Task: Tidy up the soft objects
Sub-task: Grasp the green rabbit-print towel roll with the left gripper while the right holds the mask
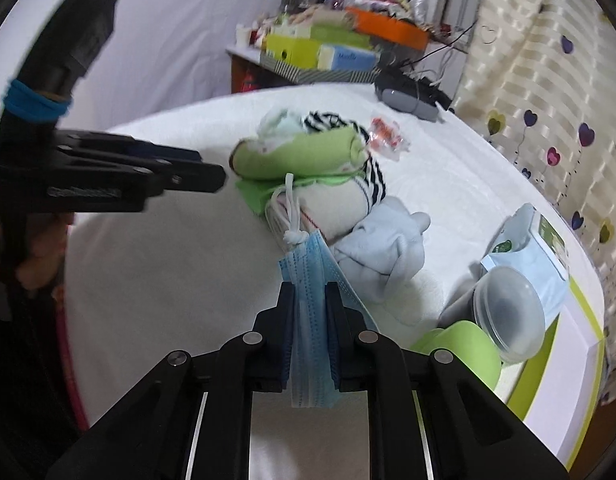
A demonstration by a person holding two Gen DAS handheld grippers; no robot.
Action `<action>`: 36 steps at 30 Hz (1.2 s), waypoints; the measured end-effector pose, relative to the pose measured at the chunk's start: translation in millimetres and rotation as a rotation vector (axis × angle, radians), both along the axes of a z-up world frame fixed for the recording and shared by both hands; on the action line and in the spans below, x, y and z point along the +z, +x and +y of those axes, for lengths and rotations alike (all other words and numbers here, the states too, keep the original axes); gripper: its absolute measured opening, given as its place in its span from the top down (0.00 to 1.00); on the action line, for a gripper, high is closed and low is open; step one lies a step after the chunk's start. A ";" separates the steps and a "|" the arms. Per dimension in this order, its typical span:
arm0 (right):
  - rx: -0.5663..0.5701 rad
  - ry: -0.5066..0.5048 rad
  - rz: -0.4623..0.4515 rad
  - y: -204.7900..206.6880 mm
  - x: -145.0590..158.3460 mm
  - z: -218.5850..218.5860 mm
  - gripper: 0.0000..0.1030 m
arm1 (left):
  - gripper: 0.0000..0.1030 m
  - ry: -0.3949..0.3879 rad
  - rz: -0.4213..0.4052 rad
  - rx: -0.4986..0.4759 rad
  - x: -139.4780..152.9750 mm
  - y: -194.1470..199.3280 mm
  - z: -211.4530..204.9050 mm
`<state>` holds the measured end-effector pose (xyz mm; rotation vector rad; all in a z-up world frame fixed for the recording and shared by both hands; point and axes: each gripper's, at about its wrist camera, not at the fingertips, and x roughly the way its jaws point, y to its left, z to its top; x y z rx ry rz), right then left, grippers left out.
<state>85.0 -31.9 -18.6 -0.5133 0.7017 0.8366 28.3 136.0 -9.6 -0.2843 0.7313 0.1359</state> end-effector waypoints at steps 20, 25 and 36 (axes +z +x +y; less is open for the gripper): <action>-0.053 0.161 0.016 1.1 27.4 -21.1 0.85 | 0.60 0.319 0.033 -0.139 -11.6 39.6 -15.3; -0.056 0.175 0.019 1.1 28.2 -22.1 0.85 | 0.60 0.377 0.034 -0.168 -14.5 44.9 -23.0; -0.081 0.215 0.021 0.5 31.7 -31.3 0.85 | 0.79 0.320 -0.004 -0.120 -9.4 40.2 -18.5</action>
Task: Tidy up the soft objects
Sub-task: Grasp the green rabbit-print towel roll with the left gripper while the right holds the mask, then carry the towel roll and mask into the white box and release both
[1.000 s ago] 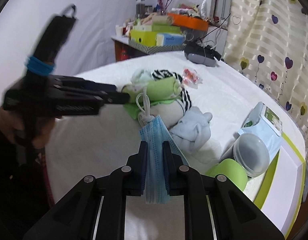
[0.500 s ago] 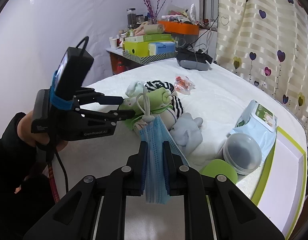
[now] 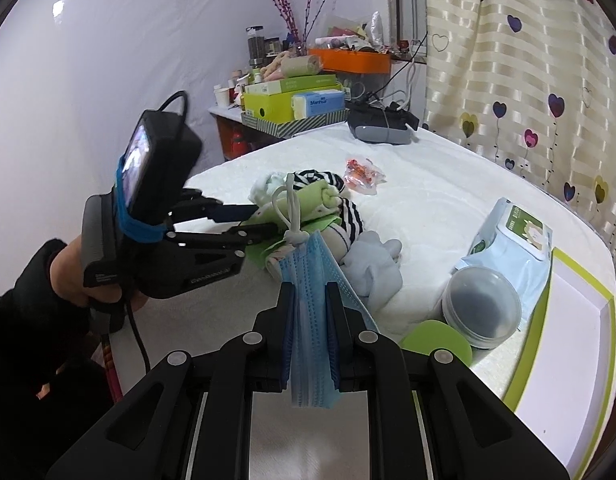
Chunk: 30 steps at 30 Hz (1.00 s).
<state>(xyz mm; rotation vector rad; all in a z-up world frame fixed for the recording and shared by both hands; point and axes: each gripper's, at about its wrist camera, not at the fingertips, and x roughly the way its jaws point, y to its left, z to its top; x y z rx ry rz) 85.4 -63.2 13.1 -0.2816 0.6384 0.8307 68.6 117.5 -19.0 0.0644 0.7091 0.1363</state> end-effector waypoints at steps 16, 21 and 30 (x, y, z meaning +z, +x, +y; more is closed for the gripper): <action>-0.087 0.094 -0.031 -17.3 19.1 -30.7 0.85 | 0.83 -0.250 -0.148 0.018 47.5 -47.5 -7.3; -0.114 0.101 -0.038 -22.7 21.7 -40.9 0.85 | 0.84 -0.267 -0.158 -0.006 54.3 -53.4 -14.6; -0.173 0.110 -0.050 -25.1 25.1 -61.7 0.85 | 0.84 -0.277 -0.158 -0.091 66.6 -53.1 -48.3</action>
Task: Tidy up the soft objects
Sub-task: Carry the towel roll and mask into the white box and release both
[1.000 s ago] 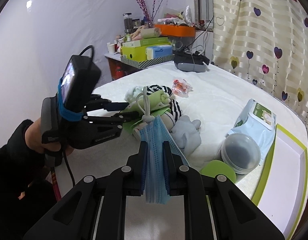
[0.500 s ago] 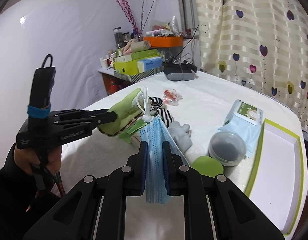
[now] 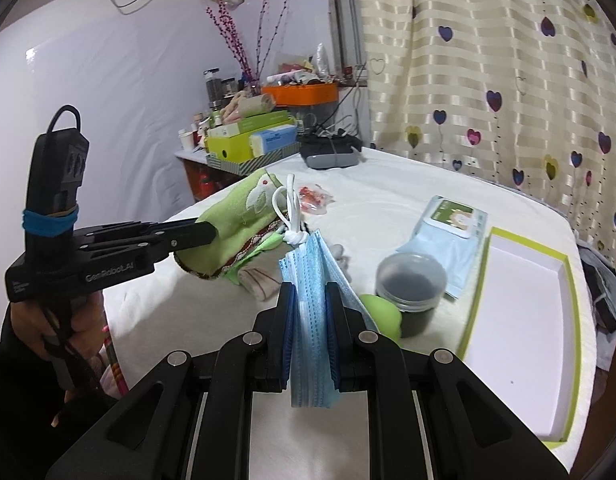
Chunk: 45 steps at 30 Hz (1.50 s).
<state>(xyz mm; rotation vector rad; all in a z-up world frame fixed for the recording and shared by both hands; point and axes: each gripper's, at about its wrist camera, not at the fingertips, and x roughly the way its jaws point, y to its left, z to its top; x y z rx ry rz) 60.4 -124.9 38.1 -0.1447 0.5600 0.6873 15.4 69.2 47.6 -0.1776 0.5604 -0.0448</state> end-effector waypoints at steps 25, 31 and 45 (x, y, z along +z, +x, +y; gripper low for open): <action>-0.389 0.044 0.097 55.6 -18.0 -139.2 0.85 | 0.84 -0.001 0.010 -0.266 16.8 74.3 -129.6; -0.457 0.024 0.182 74.1 -33.1 -161.1 0.85 | 0.84 0.009 0.053 -0.317 6.0 97.4 -161.0; -0.508 0.038 0.239 89.9 -47.6 -181.4 0.73 | 0.84 -0.008 0.173 -0.384 -24.4 134.3 -208.3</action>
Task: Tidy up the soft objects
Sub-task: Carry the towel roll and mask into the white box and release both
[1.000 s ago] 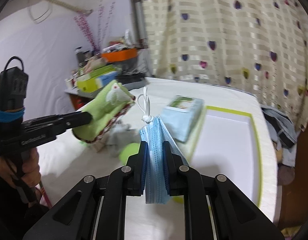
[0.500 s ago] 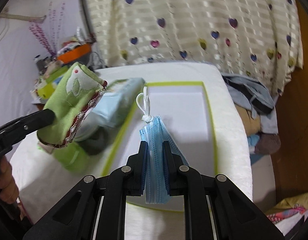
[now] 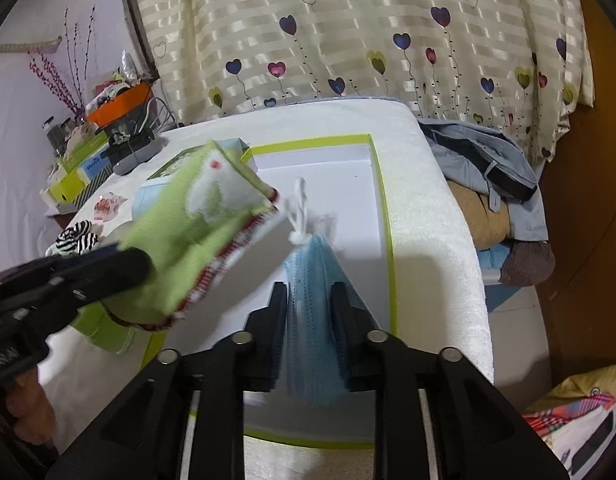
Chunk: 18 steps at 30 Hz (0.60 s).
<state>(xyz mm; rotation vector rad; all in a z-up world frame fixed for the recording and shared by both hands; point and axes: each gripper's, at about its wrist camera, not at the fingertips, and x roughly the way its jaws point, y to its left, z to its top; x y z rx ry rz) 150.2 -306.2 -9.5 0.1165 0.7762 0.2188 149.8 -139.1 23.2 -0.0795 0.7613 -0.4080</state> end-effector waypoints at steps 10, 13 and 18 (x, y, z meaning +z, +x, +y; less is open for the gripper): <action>-0.018 0.002 -0.043 -9.9 12.1 -6.9 0.47 | 0.78 -0.029 0.026 -0.039 -5.1 3.4 -6.9; -0.036 0.008 -0.063 -17.7 18.2 -11.7 0.47 | 0.70 -0.041 0.013 -0.061 -2.2 -1.8 -8.6; -0.069 0.025 -0.108 -33.8 28.4 -18.3 0.47 | 0.70 -0.056 -0.003 -0.078 4.4 -15.5 -6.4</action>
